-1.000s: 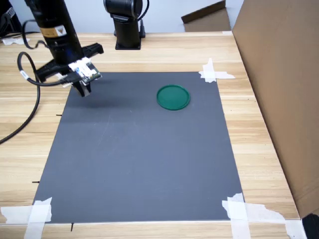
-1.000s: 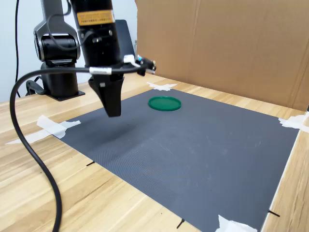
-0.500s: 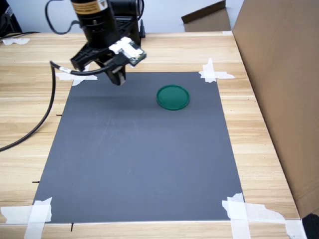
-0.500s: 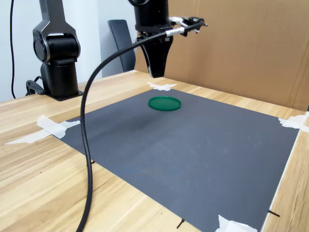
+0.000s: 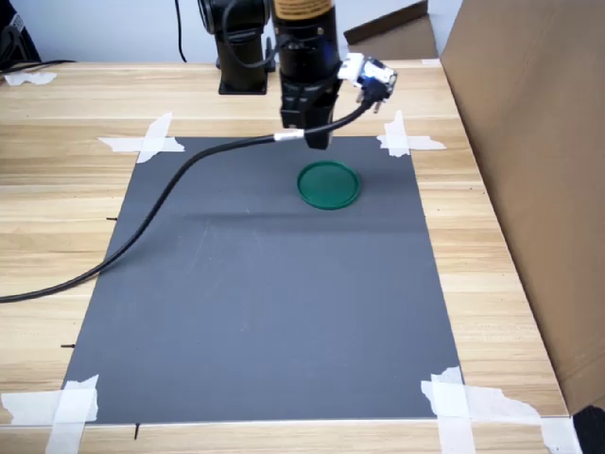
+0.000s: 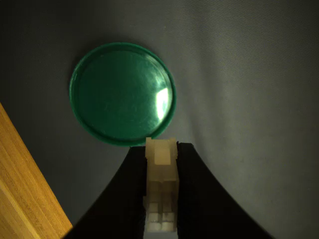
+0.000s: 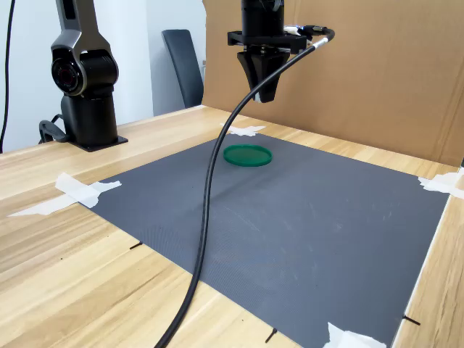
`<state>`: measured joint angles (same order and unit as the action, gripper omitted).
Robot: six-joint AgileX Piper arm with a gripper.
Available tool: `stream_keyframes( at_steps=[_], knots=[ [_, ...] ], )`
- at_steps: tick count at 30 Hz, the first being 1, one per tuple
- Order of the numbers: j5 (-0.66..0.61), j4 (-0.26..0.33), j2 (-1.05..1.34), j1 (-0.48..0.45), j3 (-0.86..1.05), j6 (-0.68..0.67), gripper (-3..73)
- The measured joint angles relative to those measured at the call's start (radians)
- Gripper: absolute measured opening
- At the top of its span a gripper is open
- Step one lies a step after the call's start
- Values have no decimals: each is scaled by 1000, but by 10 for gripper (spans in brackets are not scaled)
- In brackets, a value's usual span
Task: Grasp a white terminal and put it in the green lid.
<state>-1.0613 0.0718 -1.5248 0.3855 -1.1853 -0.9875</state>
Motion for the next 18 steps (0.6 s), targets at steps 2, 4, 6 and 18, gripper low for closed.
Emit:
stream_keyframes(
  at_steps=[2,4,6,18],
  knots=[
    [14,-12,-20,36,10,9,90],
    [35,-16,-28,42,30,15,90],
    [75,-28,-34,45,66,18,90],
    [355,-3,-37,45,295,2,90]
  ],
)
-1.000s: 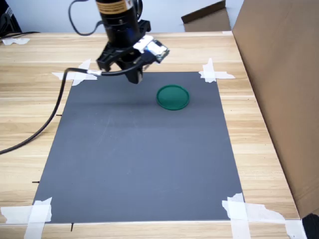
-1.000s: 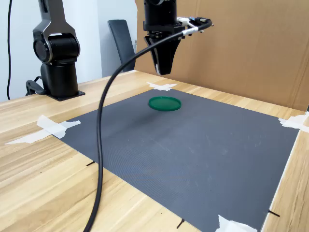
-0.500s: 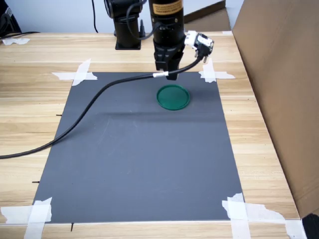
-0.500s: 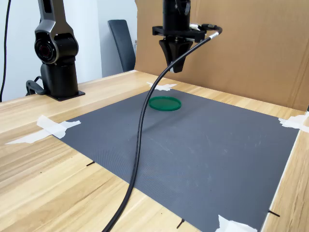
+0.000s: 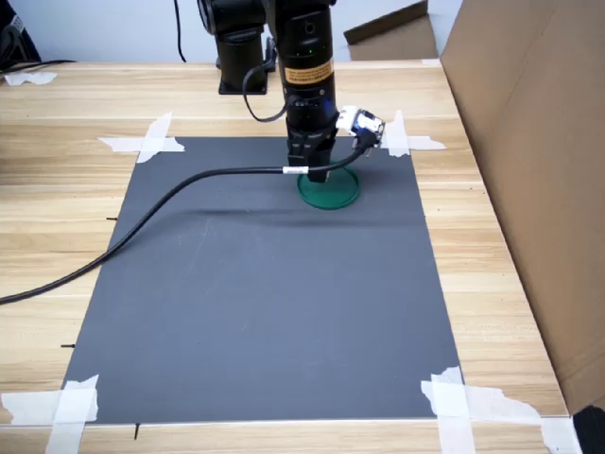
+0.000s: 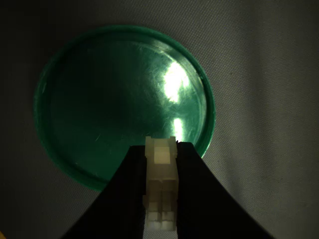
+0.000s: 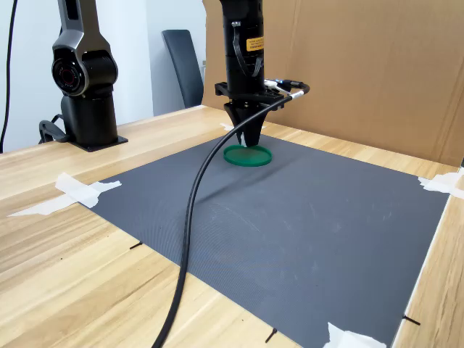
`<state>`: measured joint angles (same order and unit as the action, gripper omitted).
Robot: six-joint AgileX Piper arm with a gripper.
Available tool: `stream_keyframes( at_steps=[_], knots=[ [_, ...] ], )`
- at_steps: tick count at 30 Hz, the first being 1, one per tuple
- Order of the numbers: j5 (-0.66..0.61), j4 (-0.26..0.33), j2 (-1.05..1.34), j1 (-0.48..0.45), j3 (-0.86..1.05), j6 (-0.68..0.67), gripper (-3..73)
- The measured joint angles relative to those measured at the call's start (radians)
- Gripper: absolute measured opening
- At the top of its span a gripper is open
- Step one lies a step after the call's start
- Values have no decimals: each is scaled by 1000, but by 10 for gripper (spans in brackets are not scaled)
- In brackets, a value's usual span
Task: Grasp a white terminal and put it in the green lid.
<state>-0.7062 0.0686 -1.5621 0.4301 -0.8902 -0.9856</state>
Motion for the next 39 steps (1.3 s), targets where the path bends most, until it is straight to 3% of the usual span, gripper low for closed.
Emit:
stream_keyframes(
  at_steps=[13,22,30,39],
  knots=[
    [25,59,0,5,1,-1,90],
    [35,11,0,22,31,68,90],
    [92,9,0,23,49,69,90],
    [53,15,-33,23,49,69,109]
  ],
)
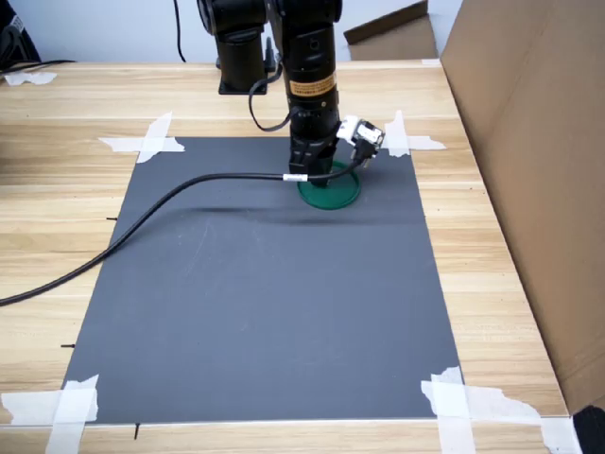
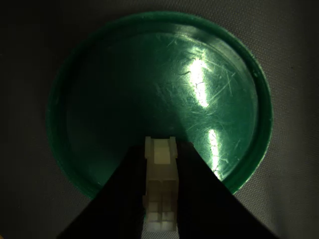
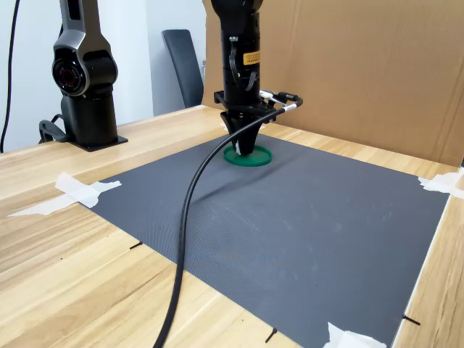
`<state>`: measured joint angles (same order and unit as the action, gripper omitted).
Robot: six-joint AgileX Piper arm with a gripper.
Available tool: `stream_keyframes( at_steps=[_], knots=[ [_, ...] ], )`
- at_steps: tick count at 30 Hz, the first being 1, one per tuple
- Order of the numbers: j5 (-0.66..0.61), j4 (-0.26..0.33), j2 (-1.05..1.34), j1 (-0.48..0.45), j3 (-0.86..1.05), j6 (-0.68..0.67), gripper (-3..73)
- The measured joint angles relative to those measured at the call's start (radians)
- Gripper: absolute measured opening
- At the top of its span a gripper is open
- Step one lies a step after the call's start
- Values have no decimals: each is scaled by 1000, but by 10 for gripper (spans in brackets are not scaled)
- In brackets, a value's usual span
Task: Grasp a white terminal and put it in the green lid.
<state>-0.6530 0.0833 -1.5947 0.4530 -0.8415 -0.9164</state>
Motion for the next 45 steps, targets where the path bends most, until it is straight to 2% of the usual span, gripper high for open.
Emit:
stream_keyframes(
  at_steps=[4,7,9,13,16,21,23,24,25,26,27,28,29,32,33,35,37,39,41,42,45],
  knots=[
    [-5,0,-8,0,0,0,228],
    [-5,7,-8,0,0,0,404],
    [-3,19,1,0,0,0,492],
    [4,25,43,0,0,-3,524],
    [-8,9,101,0,0,0,527],
    [-30,75,213,-96,1,26,521],
    [-36,104,249,-154,1,26,492],
    [-43,127,296,-273,2,26,420],
    [-44,139,322,-347,2,26,328],
    [-44,143,329,-362,2,26,301],
    [-44,156,347,-418,2,19,235],
    [-42,215,399,-529,5,-28,59],
    [-40,242,424,-564,6,-49,12],
    [-30,278,465,-618,6,-70,-17],
    [-6,321,495,-641,6,-80,-23],
    [18,361,525,-664,6,-84,-25],
    [73,431,580,-690,6,-87,-25],
    [88,462,599,-693,8,-71,-25],
    [108,506,643,-694,10,-35,-26],
    [111,510,647,-694,10,-32,-26],
    [207,571,733,-694,10,118,-26]
  ],
)
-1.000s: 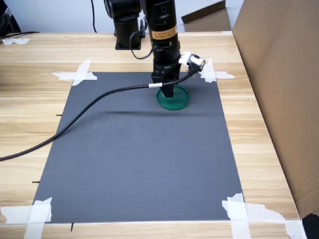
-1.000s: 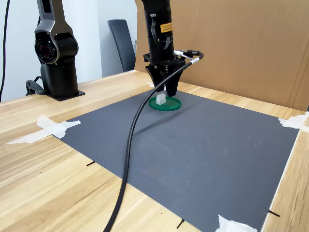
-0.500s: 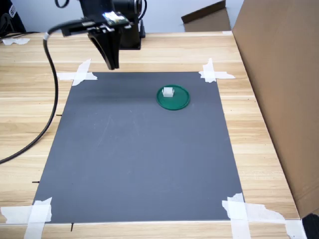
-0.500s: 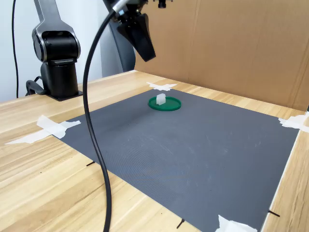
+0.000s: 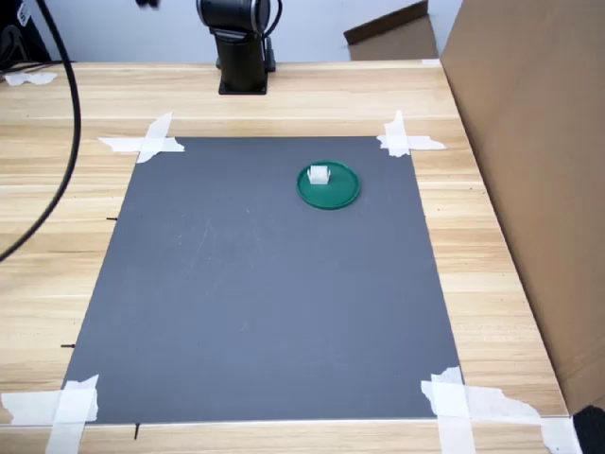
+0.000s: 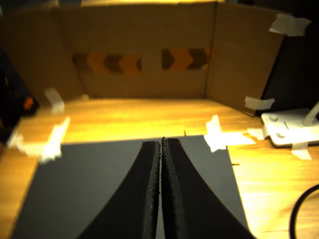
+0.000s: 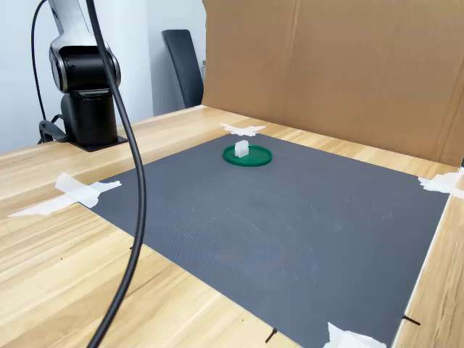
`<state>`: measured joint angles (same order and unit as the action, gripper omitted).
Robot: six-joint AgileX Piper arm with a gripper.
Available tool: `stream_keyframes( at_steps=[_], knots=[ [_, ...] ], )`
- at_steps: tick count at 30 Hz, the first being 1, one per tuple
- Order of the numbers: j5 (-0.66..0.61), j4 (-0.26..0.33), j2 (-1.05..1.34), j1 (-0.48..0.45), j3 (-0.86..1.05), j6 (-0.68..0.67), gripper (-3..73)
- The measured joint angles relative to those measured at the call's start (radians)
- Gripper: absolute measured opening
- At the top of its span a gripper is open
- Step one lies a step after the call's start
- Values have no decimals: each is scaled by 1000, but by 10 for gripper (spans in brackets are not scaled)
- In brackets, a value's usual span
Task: Grasp a white terminal and put it in the green lid.
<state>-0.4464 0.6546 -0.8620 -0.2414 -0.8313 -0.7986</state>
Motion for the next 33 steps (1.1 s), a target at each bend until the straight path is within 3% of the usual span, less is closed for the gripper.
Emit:
stream_keyframes(
  at_steps=[1,2,8,16,19,20,24,33],
  knots=[
    [35,2,34,0,0,89,-26],
    [60,-40,88,0,0,255,-26],
    [62,-197,208,0,49,468,-26],
    [68,-357,430,37,275,491,-26],
    [102,-471,609,184,458,557,-26],
    [104,-489,635,196,480,576,-26],
    [49,-665,855,216,649,691,-26],
    [-20,-699,873,216,774,694,-28]
  ],
)
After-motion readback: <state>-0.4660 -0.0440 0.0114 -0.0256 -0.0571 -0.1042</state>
